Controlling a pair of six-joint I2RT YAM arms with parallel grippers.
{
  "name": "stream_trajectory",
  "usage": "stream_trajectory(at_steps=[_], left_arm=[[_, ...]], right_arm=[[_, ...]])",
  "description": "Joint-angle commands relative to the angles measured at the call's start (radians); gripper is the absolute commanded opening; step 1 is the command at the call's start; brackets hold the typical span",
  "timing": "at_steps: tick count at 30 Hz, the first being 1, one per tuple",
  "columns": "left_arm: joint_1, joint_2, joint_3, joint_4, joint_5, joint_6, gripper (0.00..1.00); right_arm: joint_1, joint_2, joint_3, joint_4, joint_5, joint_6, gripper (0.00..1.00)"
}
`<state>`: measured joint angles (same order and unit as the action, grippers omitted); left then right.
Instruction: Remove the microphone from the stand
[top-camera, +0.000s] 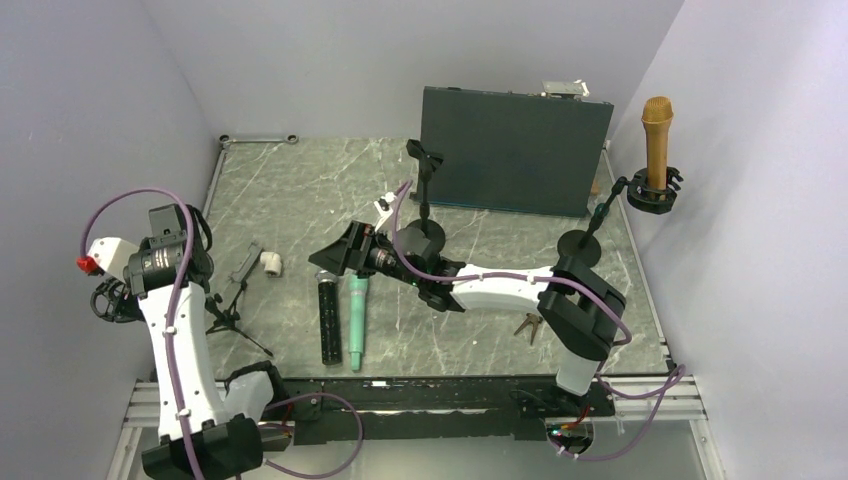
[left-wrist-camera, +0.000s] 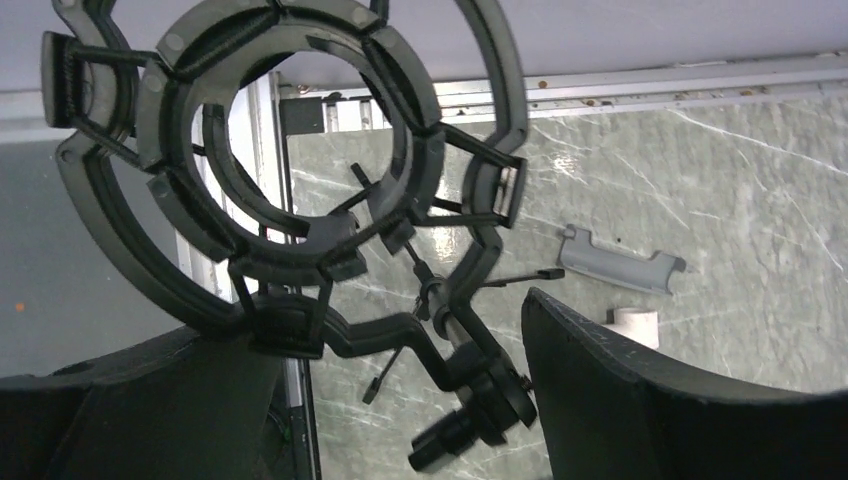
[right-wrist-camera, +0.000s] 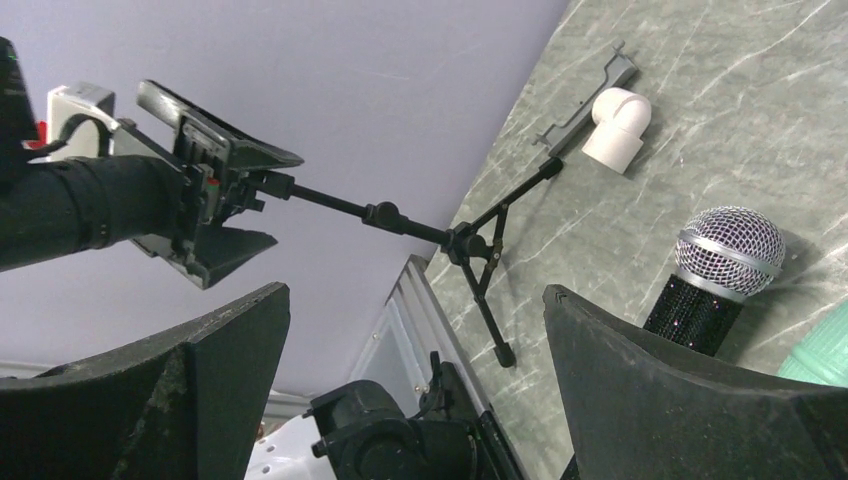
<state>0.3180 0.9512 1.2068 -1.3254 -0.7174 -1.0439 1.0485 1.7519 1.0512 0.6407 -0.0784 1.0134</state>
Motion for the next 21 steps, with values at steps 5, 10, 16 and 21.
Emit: stream_trajectory(at_steps=[5,10,16,21], left_arm=[[0.079,-0.022,-0.077,0.133,0.036,-0.042,0.69],[0.079,-0.034,-0.058,0.131,0.003,-0.039,0.56],[0.079,-0.079,-0.034,0.156,0.009,-0.007,0.42],[0.078,-0.097,0.023,0.15,0.013,0.03,0.26]], right_arm=[[-0.008,-0.057,-0.026,0.077,0.0,-0.002,1.0],[-0.009,-0.069,-0.033,0.072,0.006,-0.011,1.0],[-0.008,-0.06,-0.015,0.048,-0.002,-0.011,1.0],[-0.008,-0.075,-0.019,0.026,0.009,-0.032,1.0]])
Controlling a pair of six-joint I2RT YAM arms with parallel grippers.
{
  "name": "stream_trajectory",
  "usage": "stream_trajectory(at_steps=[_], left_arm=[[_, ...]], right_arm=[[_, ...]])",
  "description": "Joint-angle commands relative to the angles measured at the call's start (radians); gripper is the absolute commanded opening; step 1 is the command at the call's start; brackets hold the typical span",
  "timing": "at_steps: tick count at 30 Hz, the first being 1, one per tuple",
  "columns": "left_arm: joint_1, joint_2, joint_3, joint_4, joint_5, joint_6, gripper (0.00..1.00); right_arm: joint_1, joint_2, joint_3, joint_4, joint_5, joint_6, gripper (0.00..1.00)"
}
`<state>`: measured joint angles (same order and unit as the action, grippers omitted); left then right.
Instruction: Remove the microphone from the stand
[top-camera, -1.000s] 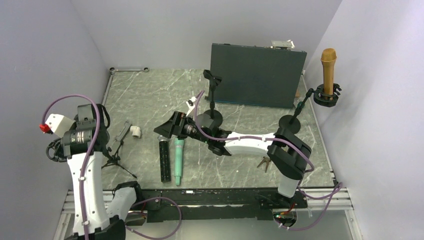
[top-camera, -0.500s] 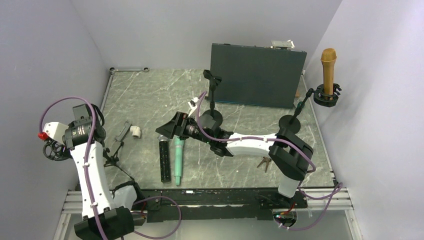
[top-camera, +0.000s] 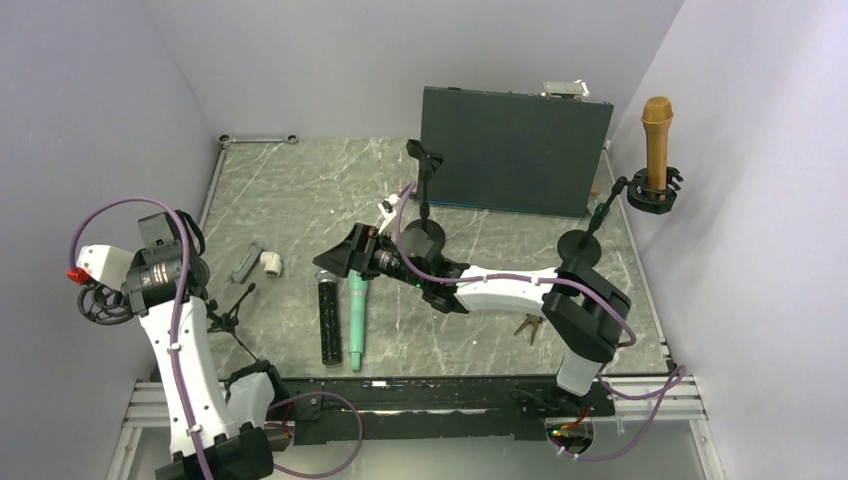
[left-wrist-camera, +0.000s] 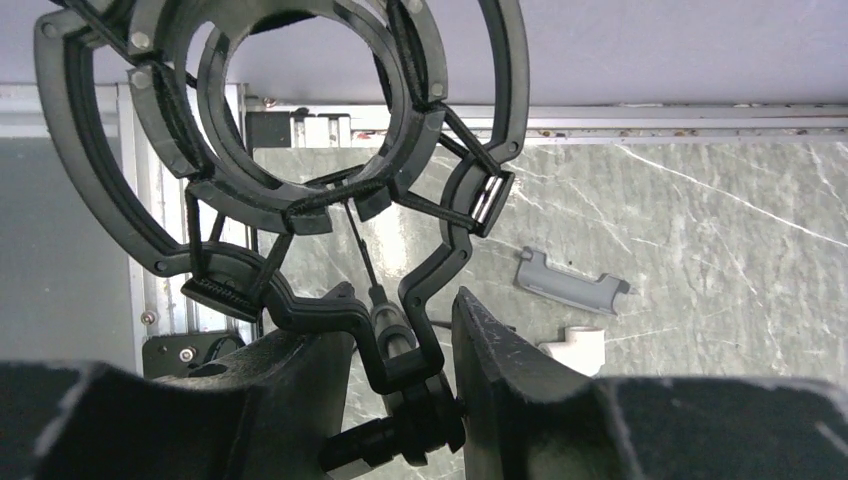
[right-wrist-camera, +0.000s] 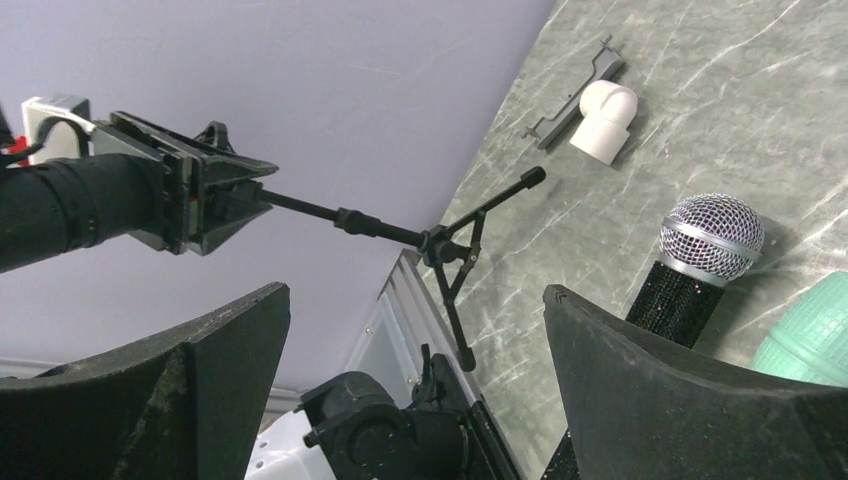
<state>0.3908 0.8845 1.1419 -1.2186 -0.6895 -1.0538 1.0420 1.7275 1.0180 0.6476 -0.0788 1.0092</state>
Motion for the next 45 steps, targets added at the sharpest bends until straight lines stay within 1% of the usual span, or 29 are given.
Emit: stream_trajectory(at_steps=[1,3,5,6,11,14,17,20,23,25,27,32,36,38,41,43,45], left_arm=[[0.006,-0.036,0.098,0.049,-0.01,0.056,0.23],[0.006,-0.048,0.12,0.062,-0.006,0.094,0.14],[0.006,-0.064,0.14,0.086,0.011,0.141,0.03],[0.006,-0.07,0.148,0.099,0.024,0.166,0.0],[0.006,-0.083,0.208,0.165,0.124,0.286,0.0],[0.006,-0.075,0.247,0.184,0.263,0.336,0.0],[0.006,-0.062,0.27,0.201,0.411,0.359,0.0],[0.002,-0.047,0.286,0.216,0.554,0.362,0.0],[-0.04,-0.024,0.314,0.206,0.621,0.333,0.0],[-0.11,-0.01,0.329,0.199,0.604,0.295,0.0],[-0.219,0.002,0.337,0.201,0.569,0.254,0.0],[-0.428,0.061,0.376,0.19,0.499,0.183,0.0],[-0.58,0.106,0.396,0.177,0.416,0.15,0.0],[-0.65,0.121,0.397,0.176,0.37,0.13,0.0],[-0.746,0.151,0.421,0.15,0.276,0.112,0.0],[-0.786,0.174,0.443,0.129,0.238,0.11,0.0],[-0.817,0.186,0.459,0.11,0.208,0.104,0.0]], right_arm=[[-0.002,-0.055,0.014,0.012,0.011,-0.034,1.0],[-0.002,-0.067,0.014,0.0,0.011,-0.052,0.99],[-0.003,-0.074,0.016,-0.008,0.008,-0.069,1.0],[-0.002,-0.076,0.016,-0.013,0.005,-0.079,1.0],[-0.002,-0.088,0.028,-0.049,-0.018,-0.134,1.0],[-0.002,-0.093,0.044,-0.091,-0.03,-0.162,0.99],[-0.002,-0.105,0.054,-0.139,-0.025,-0.184,0.98],[-0.002,-0.123,0.074,-0.223,-0.002,-0.21,0.98],[-0.002,-0.14,0.086,-0.302,0.019,-0.209,0.98],[-0.003,-0.139,0.11,-0.355,0.02,-0.201,0.97],[-0.002,-0.135,0.149,-0.409,0.016,-0.193,0.97],[-0.002,-0.122,0.232,-0.478,-0.027,-0.18,0.96],[-0.001,-0.121,0.253,-0.494,-0.03,-0.166,0.9],[0.0,-0.114,0.271,-0.525,-0.016,-0.152,0.87],[-0.001,-0.109,0.275,-0.523,-0.024,-0.142,0.85],[-0.001,-0.112,0.276,-0.524,-0.018,-0.148,0.85],[-0.002,-0.114,0.275,-0.528,-0.016,-0.151,0.8]])
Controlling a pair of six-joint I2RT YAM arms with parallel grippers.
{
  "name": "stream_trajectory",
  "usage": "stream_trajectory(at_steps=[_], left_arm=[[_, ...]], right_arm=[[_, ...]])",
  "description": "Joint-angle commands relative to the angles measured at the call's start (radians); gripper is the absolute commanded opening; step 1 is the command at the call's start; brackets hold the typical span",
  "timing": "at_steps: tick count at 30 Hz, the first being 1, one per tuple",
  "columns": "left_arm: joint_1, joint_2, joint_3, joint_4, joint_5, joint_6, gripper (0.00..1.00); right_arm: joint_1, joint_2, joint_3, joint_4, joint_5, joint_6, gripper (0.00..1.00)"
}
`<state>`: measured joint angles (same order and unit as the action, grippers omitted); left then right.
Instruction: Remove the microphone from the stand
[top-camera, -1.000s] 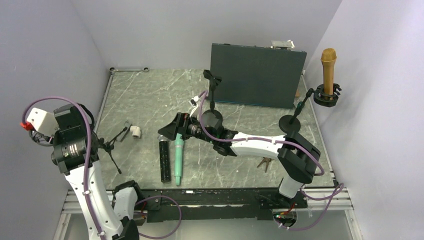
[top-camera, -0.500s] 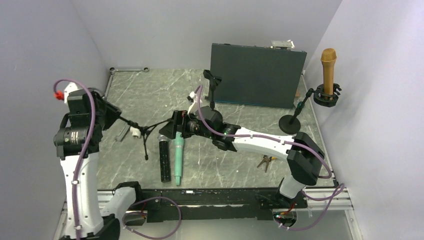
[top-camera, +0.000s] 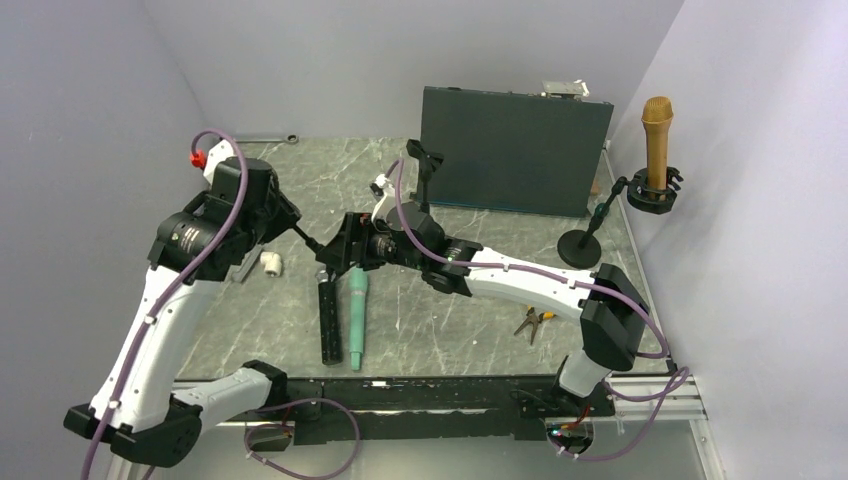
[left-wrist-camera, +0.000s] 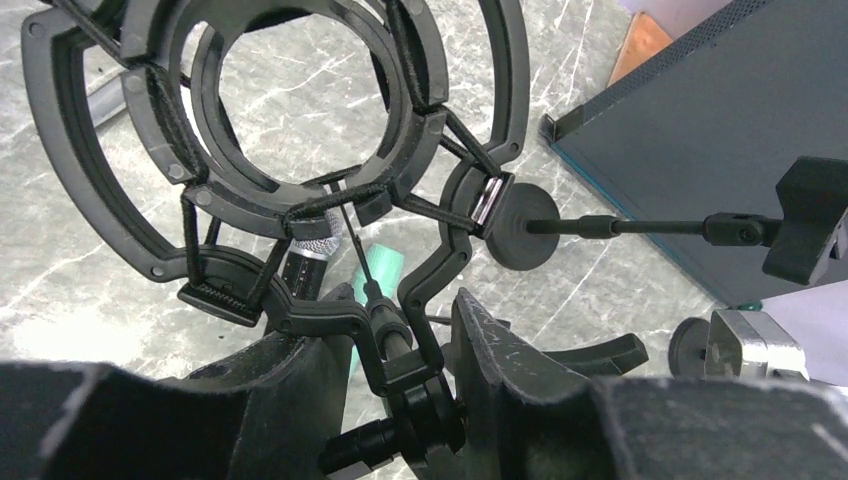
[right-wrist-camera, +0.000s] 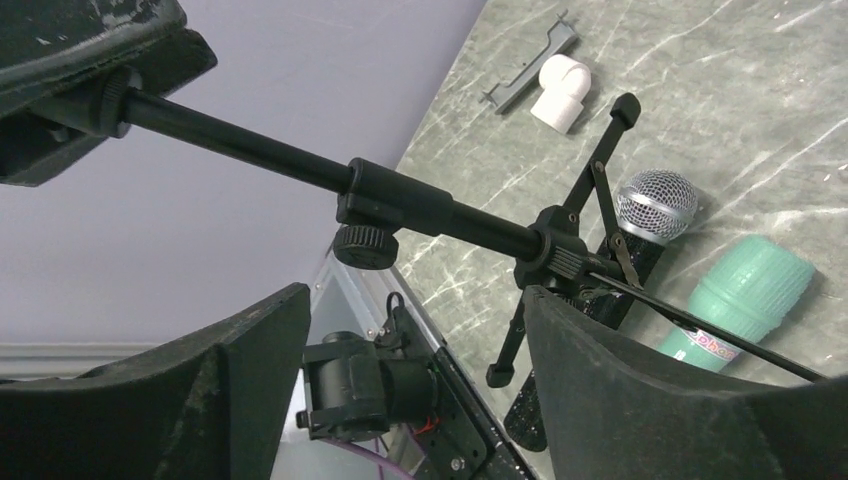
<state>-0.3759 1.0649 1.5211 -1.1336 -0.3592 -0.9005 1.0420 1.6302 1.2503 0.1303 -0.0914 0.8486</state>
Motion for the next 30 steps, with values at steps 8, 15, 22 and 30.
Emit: stream_trajectory(at_steps=[8,15,22,30], left_arm=[[-0.119,0.02,0.074,0.039,-0.152,-0.019,0.0],[-0.155,0.013,0.058,0.038,-0.163,-0.017,0.0],[-0.161,-0.005,0.029,0.048,-0.167,-0.004,0.0],[-0.164,0.008,0.034,0.029,-0.173,-0.004,0.0]], right_arm=[[-0.007,-0.011,0.048,0.002,-0.026,0.022,0.68],[-0.025,0.028,0.088,0.0,-0.085,0.03,0.54],[-0.028,0.067,0.132,-0.027,-0.116,0.015,0.5],[-0.027,0.085,0.16,-0.049,-0.136,-0.01,0.38]])
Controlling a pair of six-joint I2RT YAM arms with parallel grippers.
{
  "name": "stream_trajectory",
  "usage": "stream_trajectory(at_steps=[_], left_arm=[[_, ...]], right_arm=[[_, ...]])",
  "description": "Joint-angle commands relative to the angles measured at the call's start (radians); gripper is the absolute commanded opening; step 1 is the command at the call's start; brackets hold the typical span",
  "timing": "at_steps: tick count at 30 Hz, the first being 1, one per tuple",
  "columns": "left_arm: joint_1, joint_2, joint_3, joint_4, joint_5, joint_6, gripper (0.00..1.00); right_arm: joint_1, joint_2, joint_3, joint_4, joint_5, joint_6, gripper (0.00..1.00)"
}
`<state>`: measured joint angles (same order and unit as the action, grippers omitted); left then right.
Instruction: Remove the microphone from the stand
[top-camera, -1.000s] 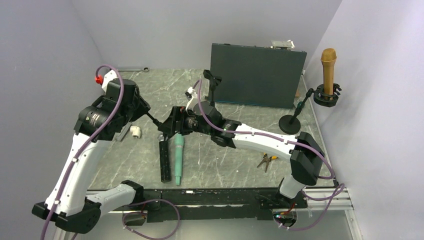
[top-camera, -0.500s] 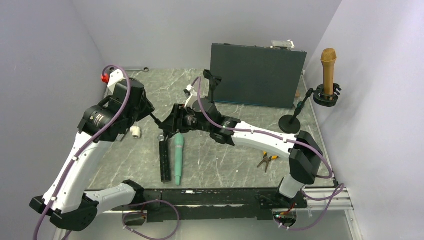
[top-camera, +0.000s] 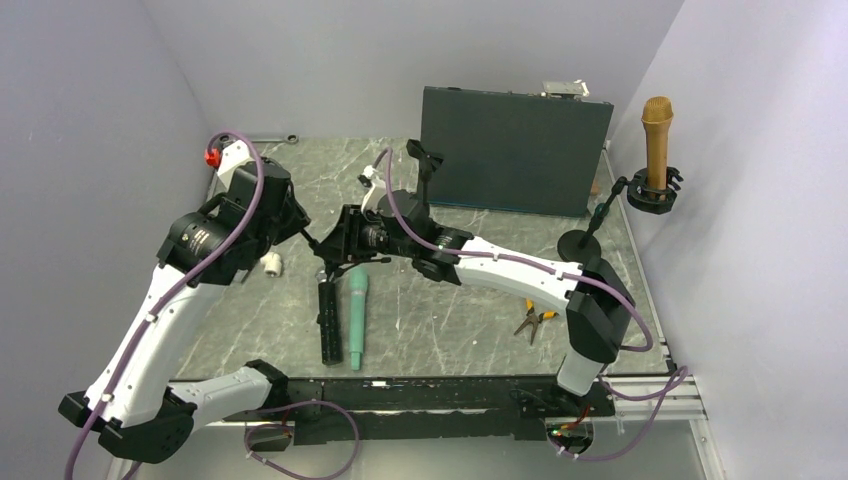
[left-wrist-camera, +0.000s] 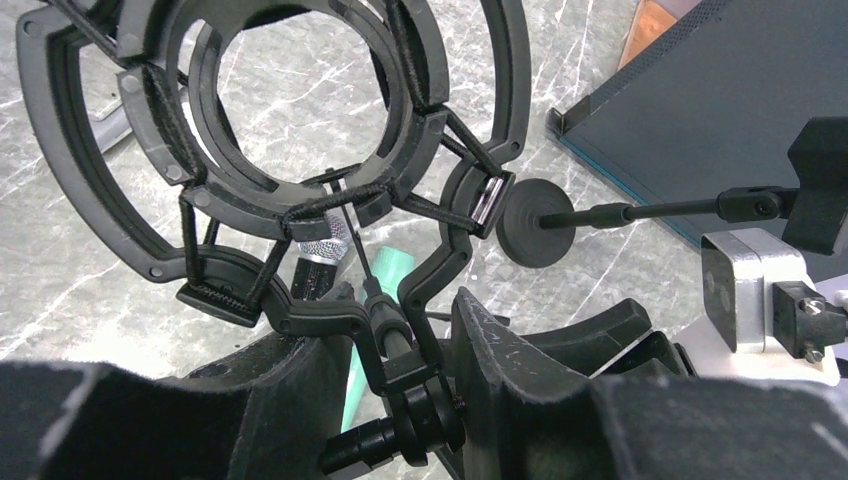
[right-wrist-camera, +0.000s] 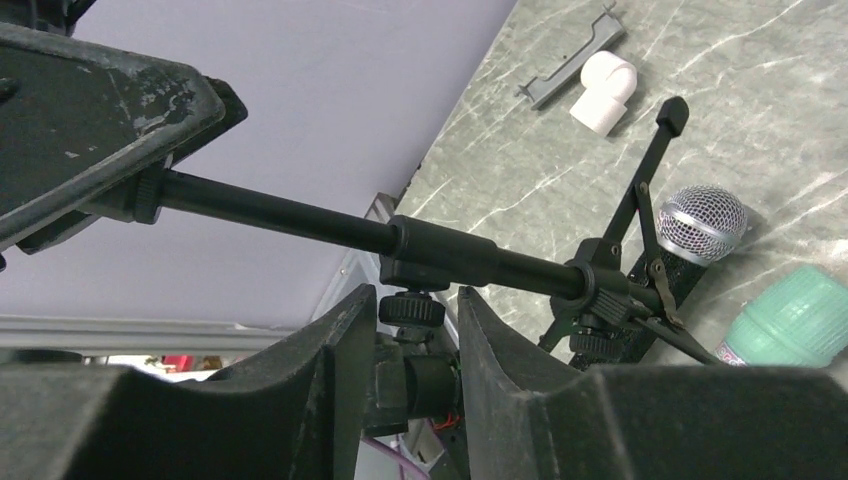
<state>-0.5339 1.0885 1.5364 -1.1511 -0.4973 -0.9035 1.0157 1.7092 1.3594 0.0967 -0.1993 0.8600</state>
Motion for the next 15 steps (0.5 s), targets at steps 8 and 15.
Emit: stream_trajectory(at_steps=[8,15], left_arm=[[-0.009,-0.009,0.029,0.026,-0.057,0.002,0.0],[-0.009,0.007,0.071,-0.063,-0.1,-0.022,0.0]], right_arm=[[-0.002,0.031,0.083,-0.05,-0.07,-0.081,0.13],[0.0,0.073,0.192,-0.255,-0.008,-0.304,0.0]])
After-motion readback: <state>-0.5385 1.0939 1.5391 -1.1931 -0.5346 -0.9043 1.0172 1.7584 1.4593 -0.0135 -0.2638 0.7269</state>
